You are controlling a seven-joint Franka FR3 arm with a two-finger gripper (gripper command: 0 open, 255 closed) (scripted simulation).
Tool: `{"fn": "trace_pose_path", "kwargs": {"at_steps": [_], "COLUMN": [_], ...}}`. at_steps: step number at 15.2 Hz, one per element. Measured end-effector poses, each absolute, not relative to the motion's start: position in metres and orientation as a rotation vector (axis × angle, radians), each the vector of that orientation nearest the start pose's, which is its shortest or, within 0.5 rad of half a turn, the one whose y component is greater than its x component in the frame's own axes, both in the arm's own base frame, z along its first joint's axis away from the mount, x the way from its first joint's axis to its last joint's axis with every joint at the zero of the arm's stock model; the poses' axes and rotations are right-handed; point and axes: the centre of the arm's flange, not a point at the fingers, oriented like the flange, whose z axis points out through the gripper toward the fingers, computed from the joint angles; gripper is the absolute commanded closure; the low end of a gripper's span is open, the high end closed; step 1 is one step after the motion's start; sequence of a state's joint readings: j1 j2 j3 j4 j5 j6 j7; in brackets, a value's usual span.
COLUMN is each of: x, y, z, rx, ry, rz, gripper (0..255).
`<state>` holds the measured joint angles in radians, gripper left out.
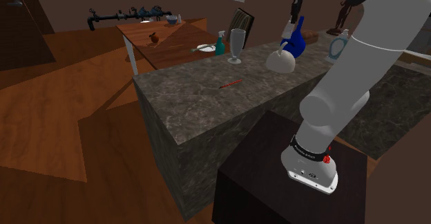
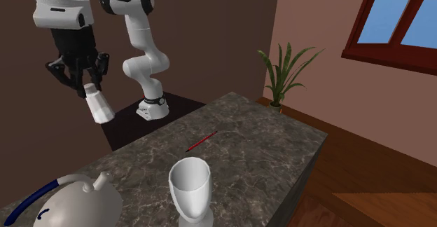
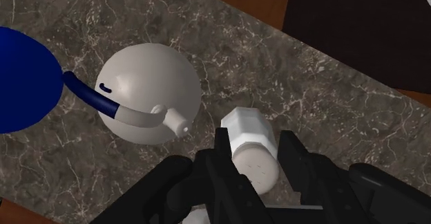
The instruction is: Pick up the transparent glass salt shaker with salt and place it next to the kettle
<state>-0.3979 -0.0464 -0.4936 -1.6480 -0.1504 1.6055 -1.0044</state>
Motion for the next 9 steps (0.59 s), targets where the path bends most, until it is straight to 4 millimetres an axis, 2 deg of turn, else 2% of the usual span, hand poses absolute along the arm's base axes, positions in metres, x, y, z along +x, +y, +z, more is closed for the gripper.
{"fn": "trace_pose_path", "kwargs": {"at_steps": [4,9], "x": [0.32,0.321], "y": [-0.445,-0.445], "z": [0.599,0.573], "rx": [-3.205,-3.205], "ry": [-0.192,-0.193], "rz": [0.17,0.17], "gripper": [255,255]}}
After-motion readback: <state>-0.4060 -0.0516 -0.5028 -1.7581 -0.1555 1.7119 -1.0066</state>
